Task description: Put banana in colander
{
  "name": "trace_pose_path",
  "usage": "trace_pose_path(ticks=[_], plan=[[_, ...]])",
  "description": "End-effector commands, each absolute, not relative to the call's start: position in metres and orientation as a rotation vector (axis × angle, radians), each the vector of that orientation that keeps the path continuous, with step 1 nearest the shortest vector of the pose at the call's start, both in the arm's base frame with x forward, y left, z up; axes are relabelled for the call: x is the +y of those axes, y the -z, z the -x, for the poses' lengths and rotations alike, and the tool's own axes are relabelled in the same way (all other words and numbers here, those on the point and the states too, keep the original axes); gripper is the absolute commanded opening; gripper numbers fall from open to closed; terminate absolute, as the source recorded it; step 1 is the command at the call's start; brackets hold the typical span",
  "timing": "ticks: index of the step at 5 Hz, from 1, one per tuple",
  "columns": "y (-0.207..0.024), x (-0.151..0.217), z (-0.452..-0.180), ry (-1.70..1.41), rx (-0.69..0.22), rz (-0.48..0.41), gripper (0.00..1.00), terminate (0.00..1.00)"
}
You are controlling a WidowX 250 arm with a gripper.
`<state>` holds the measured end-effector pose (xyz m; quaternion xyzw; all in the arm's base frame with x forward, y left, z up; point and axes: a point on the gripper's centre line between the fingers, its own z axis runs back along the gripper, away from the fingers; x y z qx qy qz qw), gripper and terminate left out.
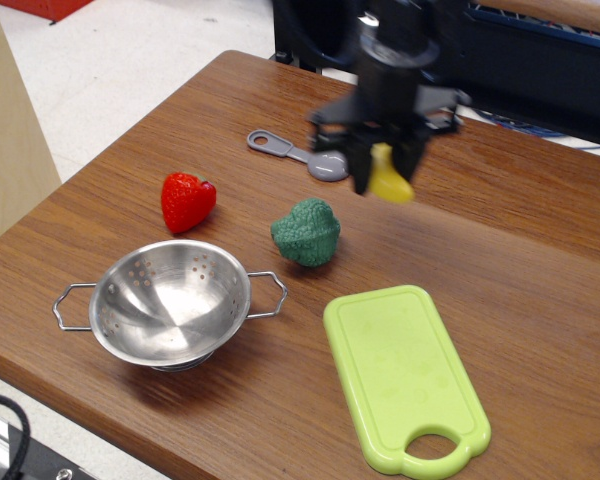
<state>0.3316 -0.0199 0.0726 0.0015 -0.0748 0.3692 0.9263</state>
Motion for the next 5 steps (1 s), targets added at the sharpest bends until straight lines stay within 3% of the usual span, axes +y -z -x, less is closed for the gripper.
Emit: trace_pose_path(ticks=[1, 2, 3, 4, 5], plan=[[-0.104, 0.032, -0.274, -0.667, -0.133, 0.004, 0.00, 0.00], [-0.103, 0.051, -0.235, -0.586, -0.108, -0.010, 0.00, 0.00], [-0.099, 0.057, -0.214, -0.511, -0.098, -0.026, 0.00, 0.00], [-0.083, 0.053, -0.204, -0.459, -0.058, -0.121, 1.00, 0.00], [-0.072, 0.053, -0.207, -0.489, -0.046, -0.155, 1.00, 0.00]])
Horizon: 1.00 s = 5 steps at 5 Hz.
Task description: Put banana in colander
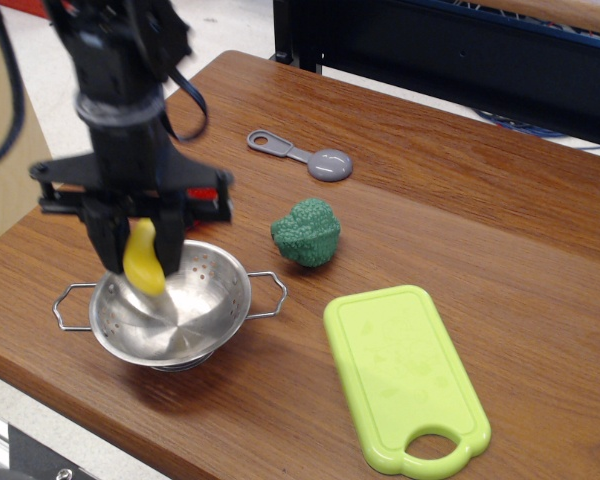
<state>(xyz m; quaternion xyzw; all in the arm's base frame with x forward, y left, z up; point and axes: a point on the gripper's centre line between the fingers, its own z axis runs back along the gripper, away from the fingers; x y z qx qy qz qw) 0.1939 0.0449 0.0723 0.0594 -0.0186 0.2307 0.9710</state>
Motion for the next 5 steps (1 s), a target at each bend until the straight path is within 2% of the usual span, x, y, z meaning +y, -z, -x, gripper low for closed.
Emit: trace_pose_path(ticks=[1, 2, 3, 5], plan=[[-0.071, 0.052, -0.208, -0.505, -0.059, -0.143, 1.00, 0.00], [-0.082, 0.053, -0.213, -0.495, -0.112, -0.139, 1.00, 0.00], [-0.107, 0.059, -0.221, -0.519, -0.113, -0.089, 1.00, 0.00], [-0.107, 0.059, -0.221, -0.519, -0.113, -0.089, 1.00, 0.00]])
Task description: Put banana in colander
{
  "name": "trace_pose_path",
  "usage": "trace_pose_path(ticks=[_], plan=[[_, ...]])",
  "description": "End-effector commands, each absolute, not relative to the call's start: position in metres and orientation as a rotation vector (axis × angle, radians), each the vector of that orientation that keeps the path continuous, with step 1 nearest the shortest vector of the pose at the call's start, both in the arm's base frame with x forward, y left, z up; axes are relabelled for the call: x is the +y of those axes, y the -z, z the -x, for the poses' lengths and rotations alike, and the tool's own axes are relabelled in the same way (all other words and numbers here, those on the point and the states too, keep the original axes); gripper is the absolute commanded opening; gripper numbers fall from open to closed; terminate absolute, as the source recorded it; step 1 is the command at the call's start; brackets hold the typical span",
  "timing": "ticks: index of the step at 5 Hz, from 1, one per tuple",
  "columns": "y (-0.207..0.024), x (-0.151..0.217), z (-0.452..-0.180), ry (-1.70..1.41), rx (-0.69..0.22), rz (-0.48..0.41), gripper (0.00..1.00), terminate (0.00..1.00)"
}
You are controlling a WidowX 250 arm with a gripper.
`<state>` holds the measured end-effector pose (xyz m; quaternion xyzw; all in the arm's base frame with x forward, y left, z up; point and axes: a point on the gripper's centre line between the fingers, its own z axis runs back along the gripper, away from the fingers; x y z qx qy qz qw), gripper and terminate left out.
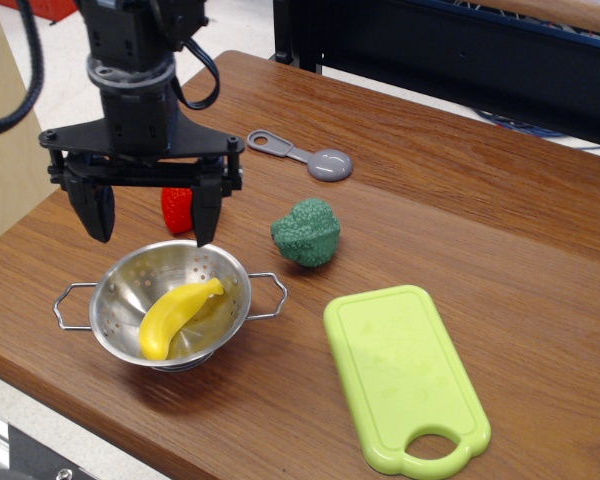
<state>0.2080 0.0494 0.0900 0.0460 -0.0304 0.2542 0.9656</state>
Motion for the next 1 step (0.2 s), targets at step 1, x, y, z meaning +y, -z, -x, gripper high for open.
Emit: trace_pose_path(ticks=[1], plan=[[-0.1072, 0.0589, -0.2215, -0.519, -0.113, -0.089, 1.00, 1.00]])
